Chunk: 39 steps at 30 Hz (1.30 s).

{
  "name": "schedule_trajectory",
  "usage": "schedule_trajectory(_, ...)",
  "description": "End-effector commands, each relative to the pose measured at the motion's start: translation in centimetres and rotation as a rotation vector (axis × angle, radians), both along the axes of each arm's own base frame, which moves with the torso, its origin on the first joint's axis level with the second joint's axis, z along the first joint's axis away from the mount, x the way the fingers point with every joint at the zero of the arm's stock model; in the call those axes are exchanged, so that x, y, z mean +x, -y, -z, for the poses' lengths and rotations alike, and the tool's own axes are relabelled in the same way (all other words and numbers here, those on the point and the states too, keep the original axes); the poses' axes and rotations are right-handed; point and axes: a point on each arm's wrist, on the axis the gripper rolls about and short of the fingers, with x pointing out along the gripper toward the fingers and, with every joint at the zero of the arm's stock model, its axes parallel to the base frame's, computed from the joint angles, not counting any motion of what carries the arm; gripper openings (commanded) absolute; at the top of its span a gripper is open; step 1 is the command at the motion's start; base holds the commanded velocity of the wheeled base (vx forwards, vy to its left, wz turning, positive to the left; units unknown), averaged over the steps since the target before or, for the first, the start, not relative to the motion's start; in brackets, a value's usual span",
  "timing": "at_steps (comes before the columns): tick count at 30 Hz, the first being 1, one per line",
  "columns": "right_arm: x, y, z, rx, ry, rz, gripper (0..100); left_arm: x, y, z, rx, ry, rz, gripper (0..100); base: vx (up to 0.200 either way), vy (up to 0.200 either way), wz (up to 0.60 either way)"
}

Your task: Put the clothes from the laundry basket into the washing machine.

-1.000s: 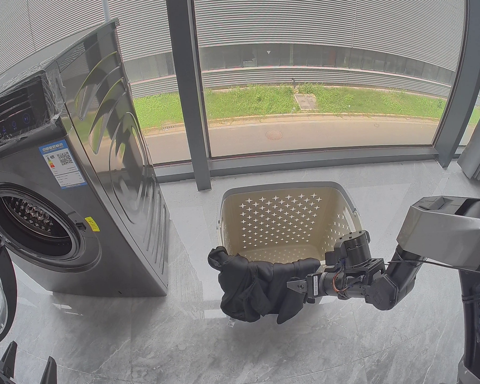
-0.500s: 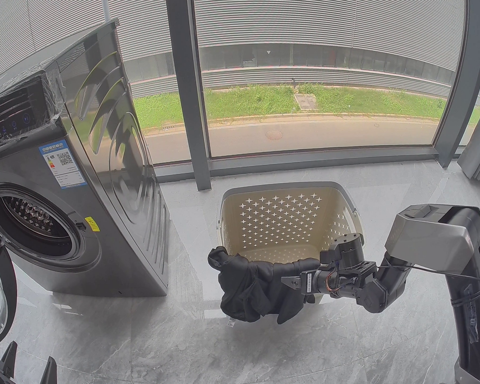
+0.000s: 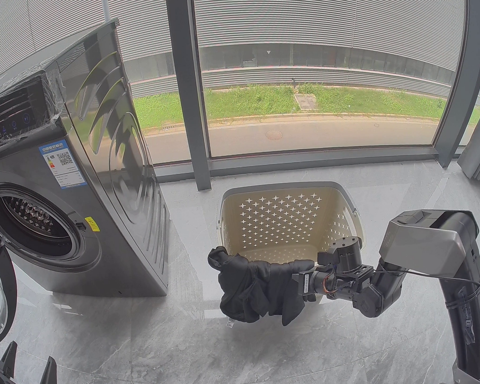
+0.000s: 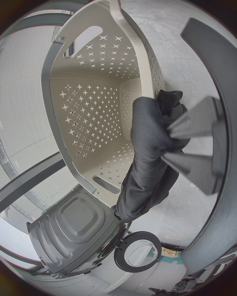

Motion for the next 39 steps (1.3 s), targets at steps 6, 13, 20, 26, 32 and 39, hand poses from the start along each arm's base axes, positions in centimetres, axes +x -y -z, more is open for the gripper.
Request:
schedule_trajectory(6,-0.8,0.0,0.1,0.003,0.008,-0.011,0,0.0,0.0,0.5,-0.001,0.0,-0.001,100,0.0,0.0,0.0)
schedule_trajectory(13,-3.0,0.1,-2.4,0.04,0.077,-0.042,0,0.0,0.0,0.5,-0.001,-0.001,-0.001,100,0.0,0.0,0.0)
schedule_trajectory(20,-3.6,0.7,-3.9,0.066,0.109,-0.05,0,0.0,0.0,0.5,-0.001,0.0,0.001,100,0.0,0.0,0.0)
schedule_trajectory(26,-3.5,0.8,-4.3,0.08,0.14,-0.047,0,0.0,0.0,0.5,-0.002,0.0,0.002,100,0.0,0.0,0.0)
schedule_trajectory(32,-5.0,1.2,-7.4,0.124,0.238,-0.05,0,0.0,0.0,0.5,-0.002,-0.001,0.002,100,0.0,0.0,0.0)
schedule_trajectory(39,-7.6,1.9,-11.7,0.173,0.349,-0.065,0,0.0,0.0,0.5,-0.001,-0.001,0.001,100,0.0,0.0,0.0)
